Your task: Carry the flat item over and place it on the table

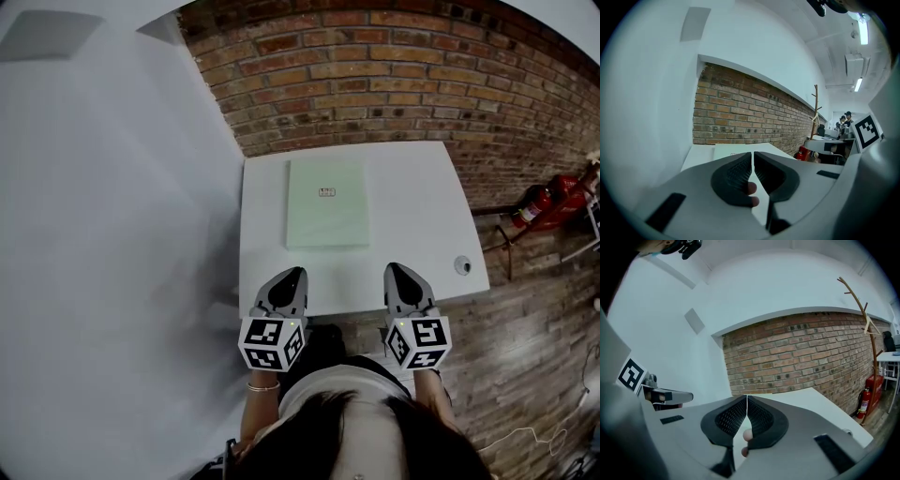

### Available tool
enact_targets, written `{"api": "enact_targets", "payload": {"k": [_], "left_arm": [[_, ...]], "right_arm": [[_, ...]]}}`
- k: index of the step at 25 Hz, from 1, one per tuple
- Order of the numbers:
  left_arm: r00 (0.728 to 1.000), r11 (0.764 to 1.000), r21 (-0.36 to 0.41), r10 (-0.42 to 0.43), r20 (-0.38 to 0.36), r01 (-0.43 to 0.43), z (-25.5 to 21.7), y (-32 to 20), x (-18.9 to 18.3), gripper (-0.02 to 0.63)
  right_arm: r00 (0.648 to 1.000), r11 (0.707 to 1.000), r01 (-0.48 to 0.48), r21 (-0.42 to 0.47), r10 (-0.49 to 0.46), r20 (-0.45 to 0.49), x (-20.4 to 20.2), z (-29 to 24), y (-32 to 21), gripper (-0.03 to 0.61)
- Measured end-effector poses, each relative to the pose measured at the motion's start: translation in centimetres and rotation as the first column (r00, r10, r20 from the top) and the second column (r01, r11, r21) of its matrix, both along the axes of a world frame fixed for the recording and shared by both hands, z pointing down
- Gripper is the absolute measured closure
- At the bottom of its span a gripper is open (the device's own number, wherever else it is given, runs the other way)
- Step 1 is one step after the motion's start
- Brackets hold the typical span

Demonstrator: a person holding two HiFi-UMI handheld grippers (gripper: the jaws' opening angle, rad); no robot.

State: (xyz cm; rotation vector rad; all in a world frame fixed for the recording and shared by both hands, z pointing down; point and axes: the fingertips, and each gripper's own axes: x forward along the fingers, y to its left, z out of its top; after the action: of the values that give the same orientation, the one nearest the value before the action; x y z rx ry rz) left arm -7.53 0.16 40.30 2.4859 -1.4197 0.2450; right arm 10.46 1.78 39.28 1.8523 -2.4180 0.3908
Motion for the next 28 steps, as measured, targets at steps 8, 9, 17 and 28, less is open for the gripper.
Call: {"api": "enact_targets", "payload": {"k": [8,9,17,28], "left_arm": [[0.999,0.997,0.066,-0.034,-0.006,0.034,-2.4,2.6,0.1,0.601],[0.999,0.996,0.075,-0.039,-0.010,0.040,-2.7,2.7,0.0,0.603],[0.999,0.991,0.129,-0.041,-0.010,0.042,-4.7,4.6,0.5,0.604],[0.999,0.975,0.218,-0.038,-0.017,0.041,-7.3,6.8,1.3,0.603]], "right_arm": [[0.999,0.998,0.017,0.059,-0.015,-0.033,0.0,-1.5,2.6,0.538],[0.999,0.998,0.017,0.067,-0.014,-0.037,0.0,-1.7,2.8,0.538],[0.998,0.992,0.010,0.128,-0.002,-0.060,0.6,-3.8,5.0,0.537],[0.994,0.975,0.015,0.224,0.010,-0.112,0.9,-6.0,7.3,0.537]]}}
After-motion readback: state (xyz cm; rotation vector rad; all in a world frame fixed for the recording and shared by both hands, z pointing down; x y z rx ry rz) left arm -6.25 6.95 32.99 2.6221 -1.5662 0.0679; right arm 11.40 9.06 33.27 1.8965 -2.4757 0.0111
